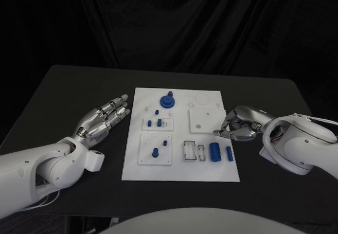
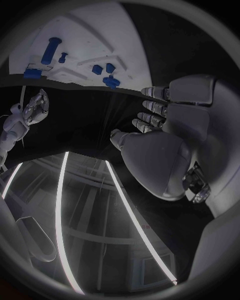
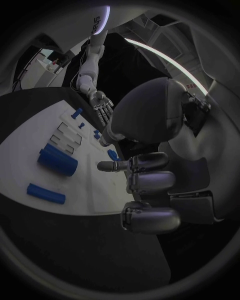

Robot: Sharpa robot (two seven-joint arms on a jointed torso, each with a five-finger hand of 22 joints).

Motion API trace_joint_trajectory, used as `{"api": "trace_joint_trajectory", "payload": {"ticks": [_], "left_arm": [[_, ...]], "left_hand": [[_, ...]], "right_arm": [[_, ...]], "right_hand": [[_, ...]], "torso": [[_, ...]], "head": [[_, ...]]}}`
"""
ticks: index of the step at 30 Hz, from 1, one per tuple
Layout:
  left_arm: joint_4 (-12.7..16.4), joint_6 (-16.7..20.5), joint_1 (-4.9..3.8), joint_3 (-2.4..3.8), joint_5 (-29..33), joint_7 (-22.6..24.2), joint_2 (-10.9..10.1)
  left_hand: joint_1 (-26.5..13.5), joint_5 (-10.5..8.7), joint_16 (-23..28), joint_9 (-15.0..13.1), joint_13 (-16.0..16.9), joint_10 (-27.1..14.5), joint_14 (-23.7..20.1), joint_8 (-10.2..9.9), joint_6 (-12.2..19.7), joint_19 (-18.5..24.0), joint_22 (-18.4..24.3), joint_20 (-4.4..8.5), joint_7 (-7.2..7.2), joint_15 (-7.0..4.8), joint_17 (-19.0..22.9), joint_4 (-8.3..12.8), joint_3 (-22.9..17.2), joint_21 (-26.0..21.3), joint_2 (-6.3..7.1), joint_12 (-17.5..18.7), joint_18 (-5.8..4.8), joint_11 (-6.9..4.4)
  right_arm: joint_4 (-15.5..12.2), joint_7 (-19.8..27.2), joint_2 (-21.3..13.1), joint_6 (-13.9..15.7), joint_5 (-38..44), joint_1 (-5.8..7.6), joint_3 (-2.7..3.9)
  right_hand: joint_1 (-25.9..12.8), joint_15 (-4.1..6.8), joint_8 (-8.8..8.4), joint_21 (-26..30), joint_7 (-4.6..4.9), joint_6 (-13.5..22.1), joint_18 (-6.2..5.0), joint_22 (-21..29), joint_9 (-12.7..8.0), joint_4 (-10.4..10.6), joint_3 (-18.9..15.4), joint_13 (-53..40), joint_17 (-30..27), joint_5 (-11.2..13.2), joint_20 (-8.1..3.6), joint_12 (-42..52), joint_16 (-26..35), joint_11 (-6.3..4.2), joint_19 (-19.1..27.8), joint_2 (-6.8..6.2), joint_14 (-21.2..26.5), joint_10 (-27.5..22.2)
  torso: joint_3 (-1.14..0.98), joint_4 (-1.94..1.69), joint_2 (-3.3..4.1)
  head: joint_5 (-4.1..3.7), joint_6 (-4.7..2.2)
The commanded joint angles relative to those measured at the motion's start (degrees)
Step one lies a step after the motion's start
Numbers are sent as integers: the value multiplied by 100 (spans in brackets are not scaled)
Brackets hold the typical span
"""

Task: Assemble the parts on the task board

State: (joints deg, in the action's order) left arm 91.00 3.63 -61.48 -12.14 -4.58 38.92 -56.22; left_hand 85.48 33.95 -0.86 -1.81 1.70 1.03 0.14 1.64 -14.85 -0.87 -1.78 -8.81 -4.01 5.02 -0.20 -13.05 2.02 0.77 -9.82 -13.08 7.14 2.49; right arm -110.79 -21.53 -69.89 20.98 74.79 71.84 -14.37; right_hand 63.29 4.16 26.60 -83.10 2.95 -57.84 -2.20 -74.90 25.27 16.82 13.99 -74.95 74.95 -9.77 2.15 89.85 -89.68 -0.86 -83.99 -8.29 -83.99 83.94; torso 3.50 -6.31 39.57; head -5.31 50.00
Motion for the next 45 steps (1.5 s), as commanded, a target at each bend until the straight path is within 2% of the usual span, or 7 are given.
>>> {"api": "trace_joint_trajectory", "payload": {"ticks": [1,6,10,23,28,33,45], "left_arm": [[2,49,3,5,-28,1159,8],[-7,57,3,5,-28,1176,18],[-2,55,4,5,-29,1186,21],[-21,16,4,4,-29,1166,33],[-33,8,5,4,-29,1156,34],[-46,-38,5,4,-29,1126,46],[-54,-154,6,4,-29,974,54]], "left_hand": [[36,25,-29,-7,5,-7,-7,29,19,-2,6,-44,-32,35,-9,-10,-44,-15,-34,-23,74,28],[51,44,-51,-10,13,8,-3,32,-6,0,11,-68,-55,47,-15,-13,-62,-16,-36,-88,85,93],[59,58,-67,-13,17,18,-1,36,-26,0,11,-71,-70,48,-19,-14,-71,-16,-32,-119,90,129],[90,75,-123,-12,19,30,13,34,-29,-4,8,-150,-85,155,-32,-19,-111,-13,-28,-159,68,209],[98,79,-153,-14,23,37,21,36,-43,-6,9,-177,-84,201,-39,-19,-123,-13,-14,-193,51,242],[123,92,-180,-24,29,53,29,48,-112,-13,4,-215,-185,246,-44,-13,-168,-9,-13,-249,38,326],[155,92,-232,-46,38,79,44,83,-301,-31,-14,-284,-340,301,-55,1,-244,2,1,-340,50,463]], "right_arm": [[-33,-923,27,-392,544,-49,3],[-30,-1134,96,-546,718,-118,3],[-31,-1248,131,-668,768,-188,3],[-8,-1295,293,-787,1023,-339,4],[6,-1278,357,-814,1034,-364,4],[42,-1308,439,-889,1038,-408,5],[192,-1412,592,-1203,1039,-512,5]], "right_hand": [[-271,50,124,-153,-54,10,92,-1346,152,3,23,-1505,1505,80,-48,15,-32,-60,-414,-38,-601,606],[-816,136,331,-321,-158,-130,126,-1389,445,23,-188,-1505,1505,262,-126,15,-32,-146,-461,-116,-601,606],[-909,140,322,-293,-157,-100,118,-1378,496,24,-214,-1505,1505,354,-135,15,-32,-148,-446,-140,-601,606],[-1117,144,314,-286,-166,-133,114,-1372,615,27,-275,-1505,1505,608,-138,15,-32,-154,-432,-188,-601,606],[-1140,147,315,-283,-170,-144,113,-1371,628,27,-280,-1505,1505,635,-140,15,-32,-157,-430,-191,-601,606],[-1122,149,298,-262,-169,-132,107,-1363,637,23,-255,-1505,1505,615,-141,15,-32,-158,-419,-163,-601,606],[-683,143,105,-174,-159,-110,82,-1329,731,7,-75,-1505,1505,-425,-135,15,-32,-149,-367,-50,-601,606]], "torso": [[-8,18,-1],[-12,9,2],[-9,32,-1],[-6,9,2],[-9,35,3],[-4,11,-2],[-4,20,-4]], "head": [[-22,0],[-58,0],[-41,0],[-62,0],[-44,0],[-81,0],[-49,0]]}}
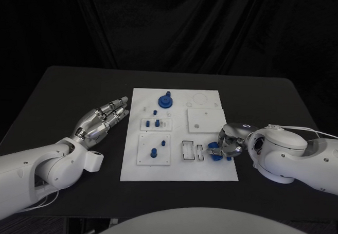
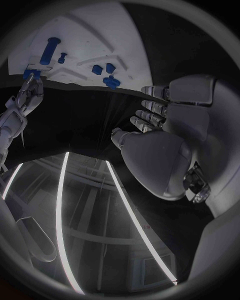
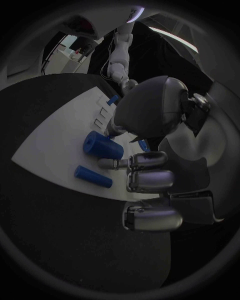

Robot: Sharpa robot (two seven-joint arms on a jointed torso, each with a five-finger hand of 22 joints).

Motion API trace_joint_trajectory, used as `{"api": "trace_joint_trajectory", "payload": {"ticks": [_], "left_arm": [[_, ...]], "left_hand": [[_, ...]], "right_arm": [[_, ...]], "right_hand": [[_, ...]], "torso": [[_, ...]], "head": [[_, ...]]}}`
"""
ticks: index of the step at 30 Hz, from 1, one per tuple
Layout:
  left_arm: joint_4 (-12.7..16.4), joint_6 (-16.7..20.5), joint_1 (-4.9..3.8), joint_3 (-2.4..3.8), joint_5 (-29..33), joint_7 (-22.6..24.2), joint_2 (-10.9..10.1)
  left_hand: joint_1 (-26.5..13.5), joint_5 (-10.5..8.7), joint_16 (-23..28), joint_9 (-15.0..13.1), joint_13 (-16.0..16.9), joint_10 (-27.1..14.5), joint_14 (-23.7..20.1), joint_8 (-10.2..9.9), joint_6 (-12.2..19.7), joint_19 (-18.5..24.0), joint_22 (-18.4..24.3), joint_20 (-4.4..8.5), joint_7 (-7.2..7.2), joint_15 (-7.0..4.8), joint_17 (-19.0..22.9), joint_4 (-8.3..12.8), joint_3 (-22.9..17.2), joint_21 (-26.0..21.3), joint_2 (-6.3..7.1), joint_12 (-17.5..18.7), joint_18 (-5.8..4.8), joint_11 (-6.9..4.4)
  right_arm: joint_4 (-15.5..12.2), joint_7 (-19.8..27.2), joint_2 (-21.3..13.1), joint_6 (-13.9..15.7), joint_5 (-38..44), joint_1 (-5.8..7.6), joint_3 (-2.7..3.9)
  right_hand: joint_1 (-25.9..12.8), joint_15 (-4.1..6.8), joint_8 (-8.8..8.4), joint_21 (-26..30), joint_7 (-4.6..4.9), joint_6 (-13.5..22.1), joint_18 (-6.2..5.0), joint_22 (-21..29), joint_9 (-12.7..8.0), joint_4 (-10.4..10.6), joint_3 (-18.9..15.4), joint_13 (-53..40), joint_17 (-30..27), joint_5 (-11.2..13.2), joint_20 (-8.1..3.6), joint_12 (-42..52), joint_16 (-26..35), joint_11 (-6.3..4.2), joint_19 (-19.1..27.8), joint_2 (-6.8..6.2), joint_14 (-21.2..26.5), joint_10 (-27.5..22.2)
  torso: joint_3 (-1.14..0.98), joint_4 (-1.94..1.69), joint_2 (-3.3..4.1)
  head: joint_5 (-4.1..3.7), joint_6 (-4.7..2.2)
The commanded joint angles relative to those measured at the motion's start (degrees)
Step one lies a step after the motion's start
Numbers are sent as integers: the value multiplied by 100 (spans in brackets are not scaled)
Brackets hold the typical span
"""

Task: Assemble the parts on the task board

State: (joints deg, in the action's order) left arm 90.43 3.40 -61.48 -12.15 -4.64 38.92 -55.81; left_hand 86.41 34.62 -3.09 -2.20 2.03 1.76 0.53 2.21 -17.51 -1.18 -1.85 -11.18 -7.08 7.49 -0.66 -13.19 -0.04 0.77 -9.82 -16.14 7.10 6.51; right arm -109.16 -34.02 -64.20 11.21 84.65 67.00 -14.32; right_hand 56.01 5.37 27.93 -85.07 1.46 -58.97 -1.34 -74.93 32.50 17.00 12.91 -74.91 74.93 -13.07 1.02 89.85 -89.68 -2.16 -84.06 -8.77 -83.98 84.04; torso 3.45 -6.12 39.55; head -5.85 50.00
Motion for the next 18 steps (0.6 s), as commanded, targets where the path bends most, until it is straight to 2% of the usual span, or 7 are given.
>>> {"api": "trace_joint_trajectory", "payload": {"ticks": [1,9,10,14,15,16,18], "left_arm": [[1,-141,6,4,-23,963,14],[-13,-214,8,4,-23,886,30],[-17,-220,9,4,-23,873,31],[-25,-231,10,4,-23,848,31],[-27,-234,10,4,-23,841,31],[-28,-236,11,4,-23,835,31],[-33,-241,12,4,-23,822,32]], "left_hand": [[69,26,-22,-9,7,10,8,30,-50,-4,-10,-61,-47,68,-11,21,-52,4,3,-50,55,80],[89,31,-56,-10,11,26,19,35,-77,-12,-16,-101,-72,112,-18,41,-94,8,8,-87,53,135],[91,32,-61,-10,11,26,21,35,-76,-14,-17,-106,-75,118,-19,44,-99,9,9,-87,52,140],[94,33,-72,-10,12,30,25,35,-76,-17,-20,-116,-80,130,-21,47,-109,11,9,-99,51,154],[94,33,-72,-10,12,30,25,35,-76,-17,-20,-116,-80,130,-21,47,-109,11,9,-99,51,154],[94,33,-72,-10,12,30,25,35,-76,-17,-20,-116,-80,130,-21,47,-109,11,9,-99,51,154],[97,32,-77,-9,11,31,27,34,-71,-19,-22,-125,-86,141,-22,51,-119,12,10,-97,49,163]], "right_arm": [[40,-162,40,-243,53,-32,0],[117,-120,154,-276,42,-48,1],[128,-104,164,-257,-1,-49,1],[142,-31,174,-136,-250,-50,2],[141,0,173,-68,-351,-50,2],[138,27,170,-8,-437,-51,2],[129,88,160,126,-634,-51,3]], "right_hand": [[63,21,-43,25,-9,-3,-4,-1325,17,-12,38,-1509,1507,-175,-21,15,-32,-19,-358,-3,-602,596],[324,31,-102,22,-24,-41,-4,-1325,103,-32,156,-1509,1507,-829,-27,15,-32,-33,-356,7,-602,596],[451,37,-119,28,-28,-26,-6,-1323,127,-50,208,-1509,1507,-1037,-31,15,-32,-37,-353,-13,-602,596],[788,50,-120,27,-45,7,-6,-1323,183,-170,325,-1509,1507,-1255,-41,15,-32,-53,-353,-43,-602,596],[862,52,-114,24,-46,14,-5,-1324,212,-179,357,-1509,1507,-1371,-45,15,-32,-54,-353,-53,-602,596],[1004,63,-100,13,-58,23,-3,-1327,253,-242,436,-1509,1507,-1679,-54,15,-32,-65,-359,-71,-602,596],[1160,78,-65,1,-76,27,0,-1331,322,-335,543,-1509,1507,-2031,-67,15,-32,-82,-364,-98,-602,596]], "torso": [[3,-2,-4],[-1,4,-3],[0,4,-2],[-5,3,-1],[-7,5,-1],[-6,6,0],[-5,0,0]], "head": [[9,0],[28,0],[29,0],[35,0],[41,0],[43,0],[38,0]]}}
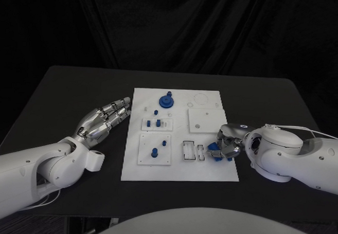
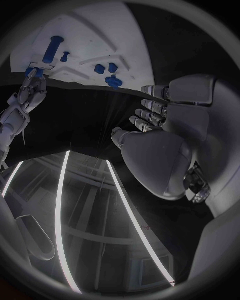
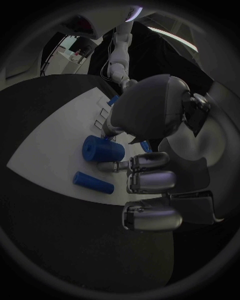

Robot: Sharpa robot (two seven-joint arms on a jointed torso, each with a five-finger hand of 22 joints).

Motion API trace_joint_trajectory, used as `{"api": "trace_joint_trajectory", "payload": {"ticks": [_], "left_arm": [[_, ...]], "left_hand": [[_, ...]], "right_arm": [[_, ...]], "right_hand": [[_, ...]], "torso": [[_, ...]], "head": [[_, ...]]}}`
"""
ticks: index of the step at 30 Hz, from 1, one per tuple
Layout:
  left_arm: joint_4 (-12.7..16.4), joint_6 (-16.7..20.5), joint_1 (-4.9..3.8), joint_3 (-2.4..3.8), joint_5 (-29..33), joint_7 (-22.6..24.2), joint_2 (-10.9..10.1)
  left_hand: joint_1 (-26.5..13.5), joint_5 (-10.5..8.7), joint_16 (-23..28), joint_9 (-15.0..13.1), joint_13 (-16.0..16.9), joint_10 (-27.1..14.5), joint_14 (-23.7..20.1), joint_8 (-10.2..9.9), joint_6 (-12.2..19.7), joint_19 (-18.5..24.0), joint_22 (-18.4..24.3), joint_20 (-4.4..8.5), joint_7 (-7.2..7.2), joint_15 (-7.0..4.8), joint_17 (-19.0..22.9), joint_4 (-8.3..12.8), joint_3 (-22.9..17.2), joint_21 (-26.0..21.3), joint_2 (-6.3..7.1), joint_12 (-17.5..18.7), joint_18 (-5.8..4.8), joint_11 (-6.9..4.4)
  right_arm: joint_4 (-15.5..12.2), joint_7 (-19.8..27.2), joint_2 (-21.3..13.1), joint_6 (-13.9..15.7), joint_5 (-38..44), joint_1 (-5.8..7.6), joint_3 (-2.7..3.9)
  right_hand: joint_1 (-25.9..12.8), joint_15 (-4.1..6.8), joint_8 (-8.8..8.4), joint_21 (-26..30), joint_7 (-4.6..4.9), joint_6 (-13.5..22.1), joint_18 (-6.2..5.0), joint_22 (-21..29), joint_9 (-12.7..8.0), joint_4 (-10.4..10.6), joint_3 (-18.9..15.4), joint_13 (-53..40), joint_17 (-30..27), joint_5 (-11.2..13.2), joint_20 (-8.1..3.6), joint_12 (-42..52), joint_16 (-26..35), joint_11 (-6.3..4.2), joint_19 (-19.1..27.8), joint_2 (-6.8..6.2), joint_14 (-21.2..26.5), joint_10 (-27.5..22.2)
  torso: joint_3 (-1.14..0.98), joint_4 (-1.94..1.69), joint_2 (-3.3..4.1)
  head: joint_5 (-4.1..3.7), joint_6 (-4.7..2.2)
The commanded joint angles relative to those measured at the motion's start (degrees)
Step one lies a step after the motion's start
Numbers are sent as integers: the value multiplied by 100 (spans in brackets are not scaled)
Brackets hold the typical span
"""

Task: Assemble the parts on the task board

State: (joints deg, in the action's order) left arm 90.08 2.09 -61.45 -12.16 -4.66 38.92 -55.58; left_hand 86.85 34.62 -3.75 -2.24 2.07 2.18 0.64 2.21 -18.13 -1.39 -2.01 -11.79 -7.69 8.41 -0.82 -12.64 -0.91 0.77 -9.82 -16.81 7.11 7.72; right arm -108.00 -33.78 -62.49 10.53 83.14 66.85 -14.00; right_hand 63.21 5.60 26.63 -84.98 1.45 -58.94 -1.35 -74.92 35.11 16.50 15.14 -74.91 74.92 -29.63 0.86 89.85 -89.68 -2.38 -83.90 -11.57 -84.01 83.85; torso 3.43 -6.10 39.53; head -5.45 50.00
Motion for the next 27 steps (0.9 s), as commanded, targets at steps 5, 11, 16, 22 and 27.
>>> {"api": "trace_joint_trajectory", "payload": {"ticks": [5,11,16,22,27], "left_arm": [[-5,-121,12,5,-21,805,14],[-4,-120,15,5,-21,787,8],[-9,-117,16,5,-21,782,14],[-7,-130,17,5,-21,770,40],[3,-140,17,5,-21,757,48]], "left_hand": [[54,31,-14,-2,6,-12,17,32,1,-1,-9,-70,-25,56,-6,-2,-39,13,10,-26,48,51],[55,30,-13,-1,5,-13,17,30,10,-3,-11,-76,-25,61,-5,0,-45,14,10,-22,47,58],[55,30,-13,-1,5,-13,17,30,10,-3,-11,-76,-25,61,-5,0,-45,14,10,-22,47,58],[55,30,-13,-1,5,-13,17,30,10,-3,-11,-76,-25,61,-5,0,-45,14,10,-22,47,58],[57,28,-11,2,4,-17,17,26,28,-6,-14,-83,-22,63,-5,3,-55,16,9,-17,49,71]], "right_arm": [[-56,228,-61,549,-892,-34,-26],[-246,503,-162,1064,-1433,41,-15],[-415,656,-182,1318,-1764,145,-11],[-412,710,-42,1314,-1935,188,-11],[-293,685,137,1182,-1987,168,-16]], "right_hand": [[543,81,180,-66,-106,49,15,-1351,266,-425,556,-1509,1508,-1165,-79,15,-32,-90,-407,94,-599,615],[269,88,258,-118,-112,45,28,-1368,420,-314,598,-1509,1508,-1203,-89,15,-32,-99,-433,44,-599,615],[153,99,281,-124,-127,25,29,-1369,481,-250,583,-1509,1508,-1042,-97,15,-32,-111,-436,48,-599,615],[40,106,285,-151,-132,27,36,-1378,532,-168,558,-1509,1508,-845,-105,15,-32,-117,-449,70,-599,615],[-13,106,270,-155,-123,69,36,-1378,595,-93,533,-1509,1508,-481,-107,15,-32,-112,-450,126,-599,615]], "torso": [[1,-2,2],[0,4,1],[0,-1,-4],[1,-1,-4],[6,-12,-1]], "head": [[0,0],[-6,0],[-13,0],[-30,0],[2,0]]}}
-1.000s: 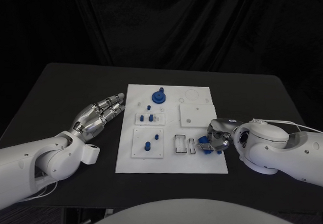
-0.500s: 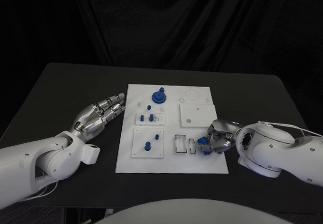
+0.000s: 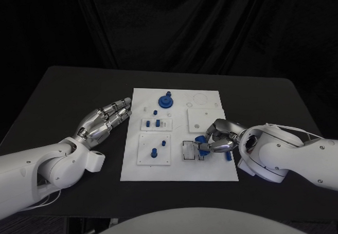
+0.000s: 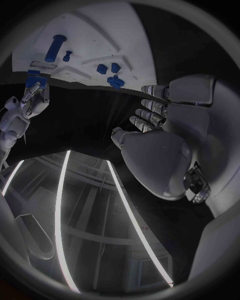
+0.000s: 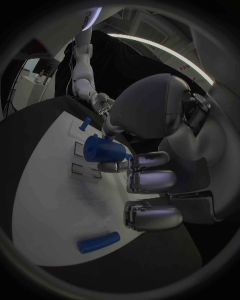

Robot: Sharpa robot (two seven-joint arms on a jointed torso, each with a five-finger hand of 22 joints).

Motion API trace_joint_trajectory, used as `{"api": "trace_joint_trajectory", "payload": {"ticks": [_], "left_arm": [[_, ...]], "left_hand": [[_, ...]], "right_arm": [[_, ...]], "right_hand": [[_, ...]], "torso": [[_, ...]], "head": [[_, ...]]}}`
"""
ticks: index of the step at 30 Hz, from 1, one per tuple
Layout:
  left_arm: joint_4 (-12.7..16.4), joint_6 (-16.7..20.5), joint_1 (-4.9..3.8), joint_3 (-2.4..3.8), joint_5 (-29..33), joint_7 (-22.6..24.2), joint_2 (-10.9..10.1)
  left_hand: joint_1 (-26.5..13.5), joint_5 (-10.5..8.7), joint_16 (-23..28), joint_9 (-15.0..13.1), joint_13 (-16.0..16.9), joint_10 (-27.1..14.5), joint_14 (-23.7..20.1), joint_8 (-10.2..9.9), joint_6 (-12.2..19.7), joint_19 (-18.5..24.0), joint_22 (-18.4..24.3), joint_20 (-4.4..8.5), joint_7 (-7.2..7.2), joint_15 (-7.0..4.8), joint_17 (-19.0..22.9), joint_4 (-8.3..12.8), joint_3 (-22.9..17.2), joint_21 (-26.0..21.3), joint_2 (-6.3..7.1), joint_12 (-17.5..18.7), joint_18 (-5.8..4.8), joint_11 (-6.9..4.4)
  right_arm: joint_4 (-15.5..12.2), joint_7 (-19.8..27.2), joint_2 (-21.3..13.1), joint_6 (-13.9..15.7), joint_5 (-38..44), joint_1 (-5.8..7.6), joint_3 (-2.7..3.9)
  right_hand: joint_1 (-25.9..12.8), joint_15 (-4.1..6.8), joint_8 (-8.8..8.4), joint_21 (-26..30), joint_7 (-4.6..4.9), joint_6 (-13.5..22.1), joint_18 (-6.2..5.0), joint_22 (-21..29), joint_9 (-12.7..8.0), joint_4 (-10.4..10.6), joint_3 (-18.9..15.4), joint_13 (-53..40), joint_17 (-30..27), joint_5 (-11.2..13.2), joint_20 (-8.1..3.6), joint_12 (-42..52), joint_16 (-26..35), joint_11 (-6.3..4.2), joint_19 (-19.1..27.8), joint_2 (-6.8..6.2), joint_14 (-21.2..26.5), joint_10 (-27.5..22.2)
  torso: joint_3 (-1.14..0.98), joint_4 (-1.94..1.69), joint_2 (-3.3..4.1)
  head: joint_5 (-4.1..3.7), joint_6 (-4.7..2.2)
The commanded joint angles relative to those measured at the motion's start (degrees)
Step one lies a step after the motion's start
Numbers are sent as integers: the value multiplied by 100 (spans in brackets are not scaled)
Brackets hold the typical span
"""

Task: Assemble the parts on the task board

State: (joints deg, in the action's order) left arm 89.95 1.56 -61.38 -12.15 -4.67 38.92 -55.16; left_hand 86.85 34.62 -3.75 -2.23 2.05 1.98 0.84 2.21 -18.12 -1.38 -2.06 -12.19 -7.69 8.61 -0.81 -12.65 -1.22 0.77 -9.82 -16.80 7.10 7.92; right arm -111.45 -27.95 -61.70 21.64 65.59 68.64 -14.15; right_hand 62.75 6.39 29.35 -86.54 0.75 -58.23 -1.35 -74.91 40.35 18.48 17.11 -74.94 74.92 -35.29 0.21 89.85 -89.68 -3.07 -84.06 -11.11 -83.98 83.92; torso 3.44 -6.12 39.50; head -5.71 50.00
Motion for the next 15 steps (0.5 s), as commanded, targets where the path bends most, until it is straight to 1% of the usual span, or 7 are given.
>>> {"api": "trace_joint_trajectory", "payload": {"ticks": [1,3,5,7,9,12,15], "left_arm": [[15,-86,10,4,-20,753,2],[16,-81,10,4,-20,746,-7],[18,-75,10,4,-20,740,-15],[16,-74,10,4,-20,732,-18],[9,-78,11,4,-20,724,-12],[-3,-90,11,4,-20,714,6],[-11,-101,13,4,-20,705,23]], "left_hand": [[57,29,-11,1,6,3,-4,26,28,-6,-9,-42,-22,44,-6,3,-24,16,9,-18,50,50],[59,29,-14,2,5,1,-3,24,35,-8,-10,-47,-21,47,-6,5,-33,17,6,-17,51,58],[59,29,-14,2,5,1,-3,24,35,-8,-10,-47,-21,47,-6,5,-33,17,6,-17,51,58],[59,29,-14,2,5,1,-3,24,35,-8,-10,-47,-21,47,-6,5,-33,17,6,-17,51,58],[59,29,-14,2,5,1,-3,24,35,-8,-10,-47,-21,47,-6,5,-33,17,6,-17,51,58],[61,28,-17,3,5,-1,-2,22,40,-9,-10,-53,-20,54,-7,7,-43,18,1,-15,52,67],[62,26,-17,4,5,-3,-3,19,53,-12,-13,-61,-19,61,-6,8,-53,19,-3,-13,52,74]], "right_arm": [[74,91,90,47,-238,-18,-2],[107,68,140,-6,-244,-30,-3],[130,48,178,-43,-248,-40,-3],[150,23,221,-81,-251,-49,-4],[164,6,253,-102,-253,-55,-4],[186,-15,300,-129,-254,-63,-4],[203,-29,331,-159,-255,-70,-4]], "right_hand": [[15,24,-6,-6,-49,3,39,-1381,82,-270,325,-1506,1508,150,-41,15,-32,-40,-437,91,-602,608],[-10,20,-17,-8,-42,18,39,-1382,96,-244,306,-1506,1508,246,-39,15,-32,-34,-438,102,-602,608],[-37,13,-31,-10,-33,35,40,-1382,115,-222,277,-1506,1508,406,-34,15,-32,-26,-438,124,-602,608],[-175,-12,-76,-5,1,78,38,-1380,133,-191,175,-1506,1508,879,-15,15,-32,3,-434,190,-602,608],[-293,-28,-108,3,23,97,36,-1377,143,-184,75,-1506,1508,1189,1,15,-32,24,-430,236,-602,608],[-485,-53,-140,39,56,123,26,-1363,159,-187,-119,-1506,1508,1243,23,15,-32,53,-412,289,-602,608],[-559,-62,-160,50,62,133,22,-1358,173,-187,-248,-1506,1508,1393,36,15,-32,61,-406,352,-602,608]], "torso": [[5,-11,2],[7,-12,7],[9,-9,11],[13,-7,10],[16,-9,10],[7,-9,13],[-2,-13,15]], "head": [[33,0],[34,0],[32,0],[28,0],[22,0],[20,0],[14,0]]}}
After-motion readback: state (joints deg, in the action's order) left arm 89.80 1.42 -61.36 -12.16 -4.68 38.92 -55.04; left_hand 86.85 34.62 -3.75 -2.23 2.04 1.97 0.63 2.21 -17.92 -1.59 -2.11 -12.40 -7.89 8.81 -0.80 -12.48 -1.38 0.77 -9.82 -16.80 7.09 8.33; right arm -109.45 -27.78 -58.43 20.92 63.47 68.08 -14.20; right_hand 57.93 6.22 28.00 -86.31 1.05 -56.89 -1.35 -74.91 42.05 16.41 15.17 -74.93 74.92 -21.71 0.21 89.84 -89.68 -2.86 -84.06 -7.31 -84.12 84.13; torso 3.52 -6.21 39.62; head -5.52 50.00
